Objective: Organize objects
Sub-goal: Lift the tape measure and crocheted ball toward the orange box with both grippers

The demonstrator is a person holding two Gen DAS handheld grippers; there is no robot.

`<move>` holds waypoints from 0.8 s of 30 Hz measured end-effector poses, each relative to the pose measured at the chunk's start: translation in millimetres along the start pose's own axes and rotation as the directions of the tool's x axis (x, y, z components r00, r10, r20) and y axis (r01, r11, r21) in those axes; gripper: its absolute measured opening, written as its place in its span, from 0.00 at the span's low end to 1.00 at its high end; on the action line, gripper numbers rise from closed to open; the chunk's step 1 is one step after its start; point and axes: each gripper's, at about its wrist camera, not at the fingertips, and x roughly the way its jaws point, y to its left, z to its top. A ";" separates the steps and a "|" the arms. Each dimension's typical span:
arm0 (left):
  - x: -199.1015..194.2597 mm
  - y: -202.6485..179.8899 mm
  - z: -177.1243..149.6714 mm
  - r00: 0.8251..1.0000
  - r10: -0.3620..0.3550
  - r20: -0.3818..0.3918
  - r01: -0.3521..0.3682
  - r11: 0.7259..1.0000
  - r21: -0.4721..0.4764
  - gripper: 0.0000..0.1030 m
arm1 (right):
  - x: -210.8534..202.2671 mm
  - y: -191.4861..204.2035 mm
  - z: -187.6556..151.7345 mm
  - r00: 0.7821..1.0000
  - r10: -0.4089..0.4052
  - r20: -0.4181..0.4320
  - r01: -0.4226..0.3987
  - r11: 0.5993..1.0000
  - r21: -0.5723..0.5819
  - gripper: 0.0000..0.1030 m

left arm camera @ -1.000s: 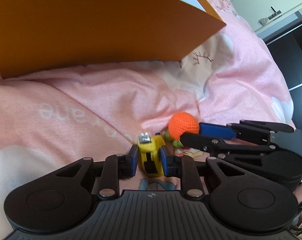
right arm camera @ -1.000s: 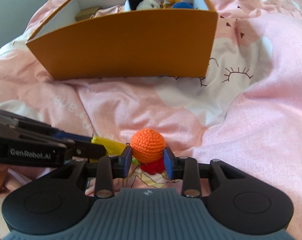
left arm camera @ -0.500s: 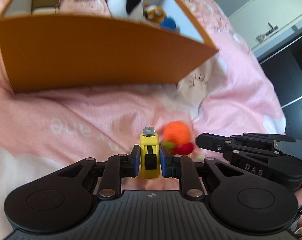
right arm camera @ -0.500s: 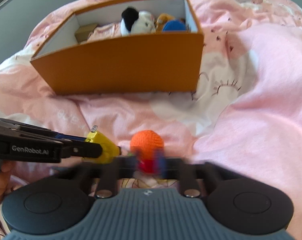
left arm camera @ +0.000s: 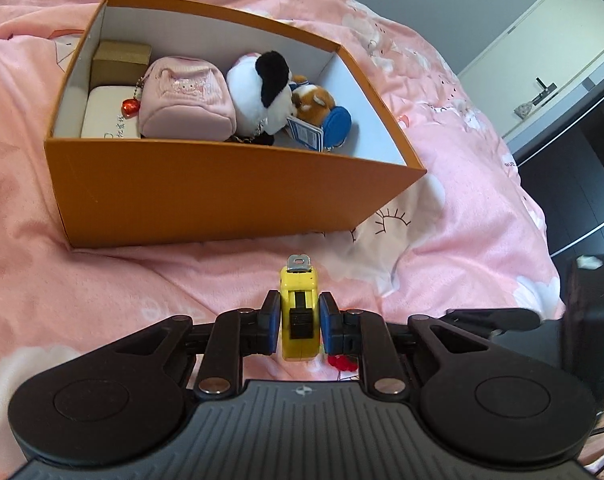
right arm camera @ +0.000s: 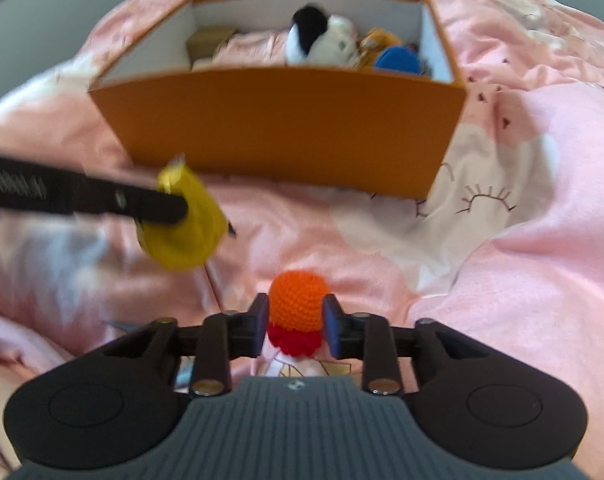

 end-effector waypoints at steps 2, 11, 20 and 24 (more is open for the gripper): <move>-0.9 -0.6 0.5 1.000 0.000 0.001 0.000 1.000 0.001 0.22 | 10.1 2.4 -1.4 0.999 -0.021 -0.029 0.020 0.999 -0.032 0.31; -12.5 -11.1 7.8 0.999 -0.027 0.033 0.026 0.999 0.025 0.22 | 12.8 -3.9 -2.3 0.999 -0.003 -0.051 0.002 1.000 -0.019 0.00; -29.9 -25.4 27.4 0.993 -0.063 0.101 0.057 0.996 0.062 0.22 | -28.9 -9.9 20.9 0.998 0.032 0.051 -0.030 0.999 -0.026 0.04; -34.1 -26.1 34.4 0.992 -0.058 0.110 0.050 0.996 0.072 0.22 | -16.2 -1.1 20.3 0.999 0.041 -0.008 -0.042 0.997 -0.062 0.19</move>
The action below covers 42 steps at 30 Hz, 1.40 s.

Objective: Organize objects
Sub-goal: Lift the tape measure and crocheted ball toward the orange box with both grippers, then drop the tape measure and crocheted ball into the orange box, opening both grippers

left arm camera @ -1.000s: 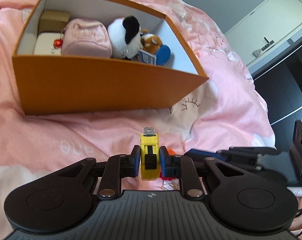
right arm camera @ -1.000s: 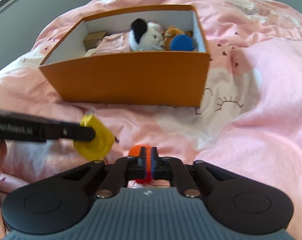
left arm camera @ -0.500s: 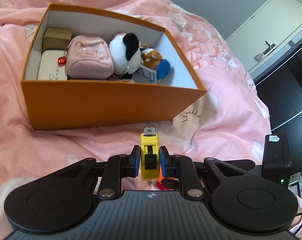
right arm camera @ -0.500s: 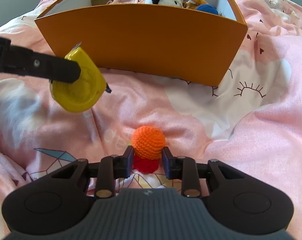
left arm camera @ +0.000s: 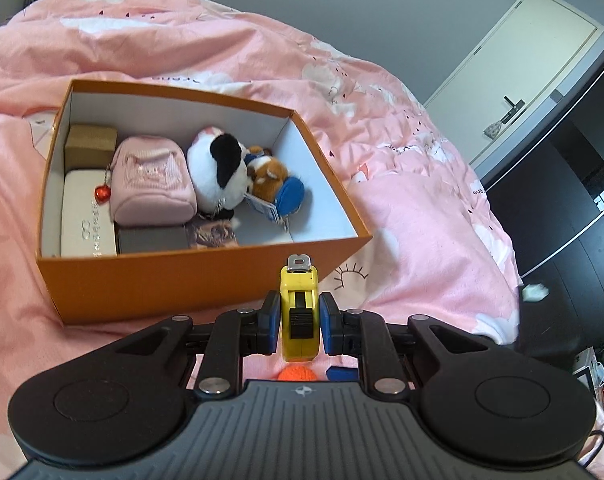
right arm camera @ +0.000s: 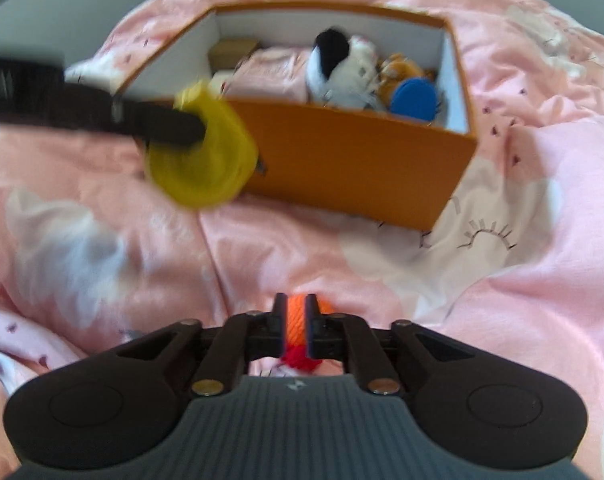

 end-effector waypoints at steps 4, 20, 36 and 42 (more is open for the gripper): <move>-2.1 2.3 6.5 1.000 0.004 0.009 -0.004 1.000 0.002 0.22 | 20.1 1.8 -6.5 0.997 -0.024 -0.069 0.023 0.999 -0.025 0.37; 1.7 9.9 30.6 1.000 -0.004 0.016 0.004 1.000 -0.005 0.22 | 43.0 -14.8 -3.9 0.997 0.024 -0.074 -0.019 0.998 0.058 0.41; 54.9 17.2 76.4 1.000 -0.018 0.001 0.018 0.999 -0.043 0.21 | -52.7 -41.5 85.7 0.961 -0.029 0.274 0.039 0.999 -0.030 0.40; 94.8 29.1 69.4 0.997 -0.020 -0.079 0.012 0.994 -0.107 0.21 | -17.2 -54.9 113.8 0.985 -0.055 0.163 0.068 0.995 -0.077 0.41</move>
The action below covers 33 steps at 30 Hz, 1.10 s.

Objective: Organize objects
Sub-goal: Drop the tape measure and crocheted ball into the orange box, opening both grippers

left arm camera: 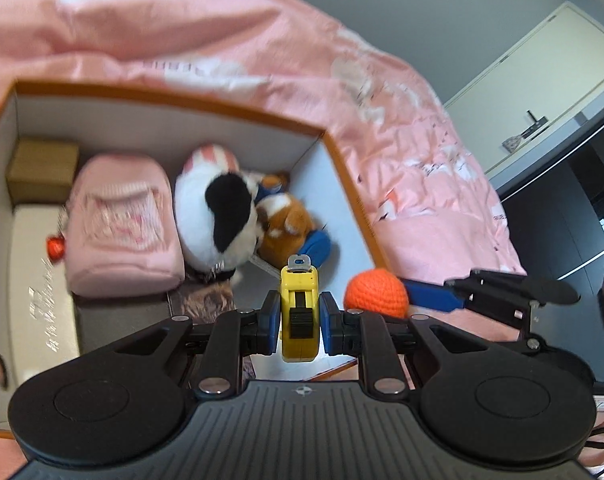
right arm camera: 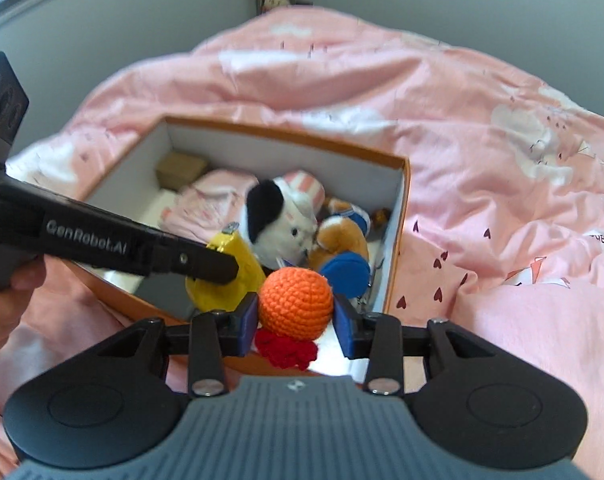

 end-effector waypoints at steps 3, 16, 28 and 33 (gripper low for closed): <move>15.4 4.2 -3.8 1.000 0.012 -0.029 -0.013 1.000 -0.024 0.21 | 12.4 -3.9 0.3 0.999 0.001 -0.044 -0.002 1.000 -0.016 0.41; 56.2 10.4 -9.9 0.992 0.044 -0.119 -0.051 0.997 -0.058 0.22 | 44.1 -8.4 2.1 0.985 -0.032 -0.169 0.019 0.997 -0.075 0.41; 61.9 9.6 -9.8 0.987 0.086 -0.136 -0.095 0.994 -0.063 0.32 | 38.7 -2.1 1.6 0.984 -0.076 -0.159 0.060 0.993 -0.105 0.46; 52.4 9.1 -10.0 0.986 0.142 -0.090 -0.148 0.987 -0.067 0.61 | 33.2 -2.1 0.3 0.985 -0.092 -0.144 0.079 0.992 -0.099 0.48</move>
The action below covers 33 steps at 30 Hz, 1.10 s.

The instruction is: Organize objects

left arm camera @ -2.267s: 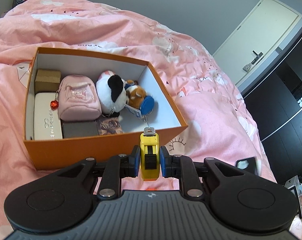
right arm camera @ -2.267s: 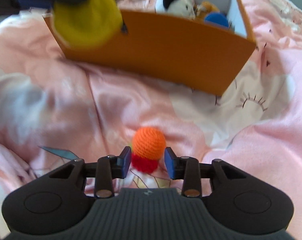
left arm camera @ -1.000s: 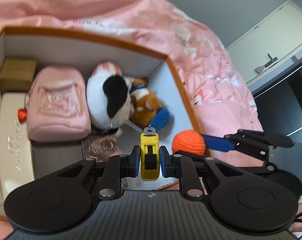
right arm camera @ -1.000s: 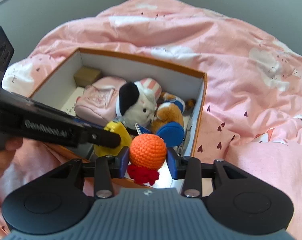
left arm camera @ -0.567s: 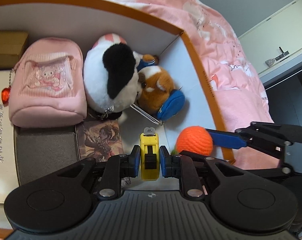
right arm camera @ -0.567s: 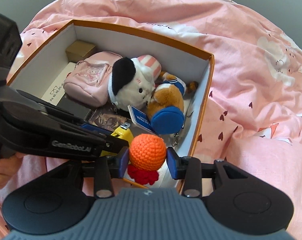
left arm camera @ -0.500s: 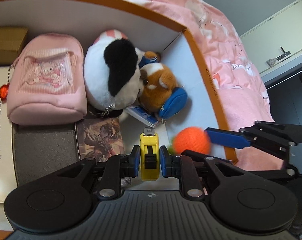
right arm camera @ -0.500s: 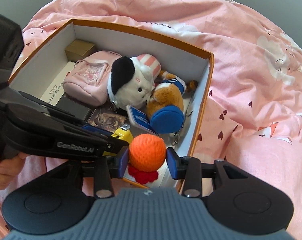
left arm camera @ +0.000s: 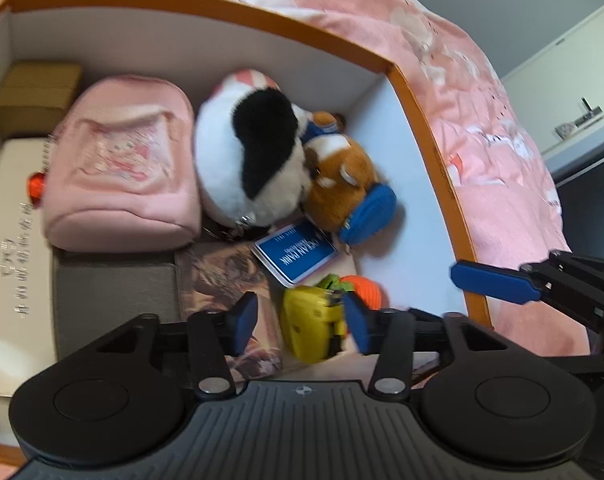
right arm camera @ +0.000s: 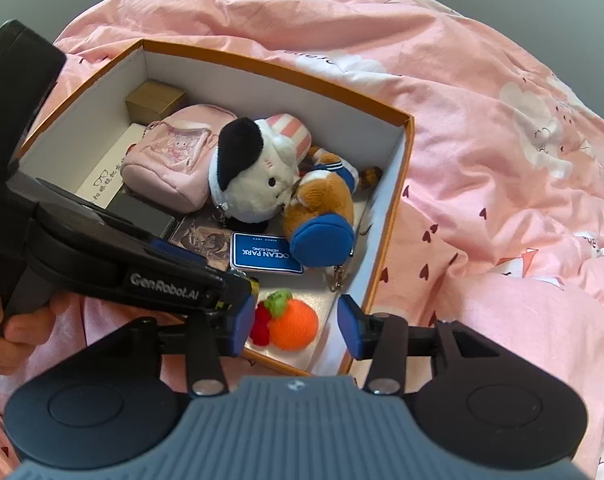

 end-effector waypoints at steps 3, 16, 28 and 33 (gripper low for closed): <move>-9.3 -1.0 -1.6 0.999 0.030 0.033 -0.030 1.000 0.000 0.68 | -4.6 0.1 -1.8 1.000 0.002 0.014 -0.003 1.000 0.008 0.52; -78.0 -17.3 -21.2 0.959 0.137 0.249 -0.160 0.984 0.077 0.81 | -43.6 12.1 -15.9 0.993 -0.048 0.110 0.043 0.998 0.047 0.70; -162.8 -45.8 -50.6 0.792 0.222 0.569 -0.362 0.921 0.144 0.85 | -102.2 34.3 -29.7 0.927 -0.078 0.366 0.003 0.979 0.203 0.80; -191.1 -42.7 -64.7 0.700 0.260 0.665 -0.439 0.891 0.114 0.85 | -124.8 49.4 -32.5 0.864 -0.136 0.484 -0.008 0.959 0.284 0.81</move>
